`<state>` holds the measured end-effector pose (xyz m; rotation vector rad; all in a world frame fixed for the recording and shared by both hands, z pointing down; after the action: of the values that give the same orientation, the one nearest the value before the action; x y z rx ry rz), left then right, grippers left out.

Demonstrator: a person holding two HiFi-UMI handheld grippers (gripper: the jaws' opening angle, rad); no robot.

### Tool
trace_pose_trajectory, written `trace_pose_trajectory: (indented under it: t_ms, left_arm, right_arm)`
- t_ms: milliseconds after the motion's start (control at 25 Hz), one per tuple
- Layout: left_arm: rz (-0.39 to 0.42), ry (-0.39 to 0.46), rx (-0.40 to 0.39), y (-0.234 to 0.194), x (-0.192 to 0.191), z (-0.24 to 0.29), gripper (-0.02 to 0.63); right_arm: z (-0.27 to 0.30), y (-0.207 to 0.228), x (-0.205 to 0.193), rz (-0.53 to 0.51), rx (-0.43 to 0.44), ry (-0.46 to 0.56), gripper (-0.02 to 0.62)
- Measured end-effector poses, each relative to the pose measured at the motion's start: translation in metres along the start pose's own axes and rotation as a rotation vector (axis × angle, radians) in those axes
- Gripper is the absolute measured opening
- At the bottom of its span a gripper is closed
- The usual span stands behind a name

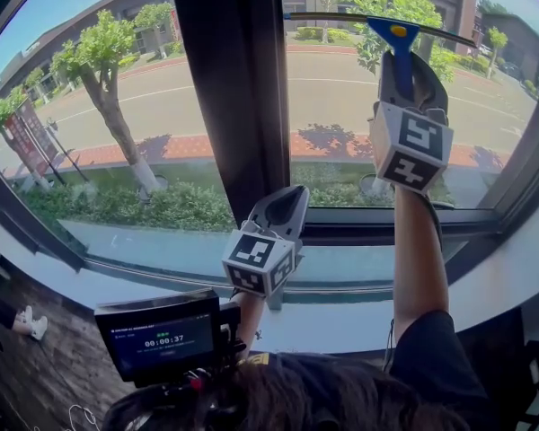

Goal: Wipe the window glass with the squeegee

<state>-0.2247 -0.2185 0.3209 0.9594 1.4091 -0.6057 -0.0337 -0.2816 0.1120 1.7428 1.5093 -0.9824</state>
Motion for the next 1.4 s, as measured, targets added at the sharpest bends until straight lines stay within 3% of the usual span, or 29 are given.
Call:
trace_pose_trajectory:
  t_ms: [1400]
  left_arm:
    - [-0.047,-0.036,0.006,-0.001,-0.016,-0.006,0.002]
  right_arm:
    - [-0.090,-0.004,-0.128,-0.008,-0.012,-0.197,0.141]
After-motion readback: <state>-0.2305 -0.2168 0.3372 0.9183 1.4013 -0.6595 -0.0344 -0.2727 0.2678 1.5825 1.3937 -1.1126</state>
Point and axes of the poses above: the fingertips, and each gripper's own axes: z forward along the fingers, y to its right, x out of its top, the point moved 8 cm from there along -z, backward along the fingers, and after that the axes turned 11 degrees about z, right-handed, at the moved point
